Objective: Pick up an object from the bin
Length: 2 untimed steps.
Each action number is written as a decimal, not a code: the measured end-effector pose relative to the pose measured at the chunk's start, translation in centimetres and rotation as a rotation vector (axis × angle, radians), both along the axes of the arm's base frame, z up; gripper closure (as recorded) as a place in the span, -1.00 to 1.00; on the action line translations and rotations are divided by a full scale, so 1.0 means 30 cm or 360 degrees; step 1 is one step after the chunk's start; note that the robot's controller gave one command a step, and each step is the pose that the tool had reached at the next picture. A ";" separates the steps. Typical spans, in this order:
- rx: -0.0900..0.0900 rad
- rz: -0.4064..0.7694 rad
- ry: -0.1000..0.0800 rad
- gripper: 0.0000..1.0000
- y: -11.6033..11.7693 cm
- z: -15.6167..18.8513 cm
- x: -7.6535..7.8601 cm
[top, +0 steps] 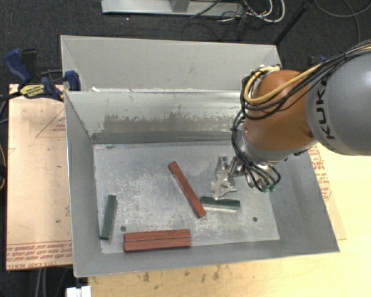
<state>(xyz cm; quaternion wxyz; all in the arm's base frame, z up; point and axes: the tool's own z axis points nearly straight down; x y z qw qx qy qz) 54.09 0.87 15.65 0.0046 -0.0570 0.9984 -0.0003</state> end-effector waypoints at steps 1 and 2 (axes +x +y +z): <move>0.0003 -0.0337 0.0010 -1.00 0.004 -0.025 0.102; 0.0003 -0.0336 0.0010 -1.00 0.004 -0.025 0.101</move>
Offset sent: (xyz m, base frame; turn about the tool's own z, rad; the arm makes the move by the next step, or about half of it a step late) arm 0.0000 0.0000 0.0000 0.0000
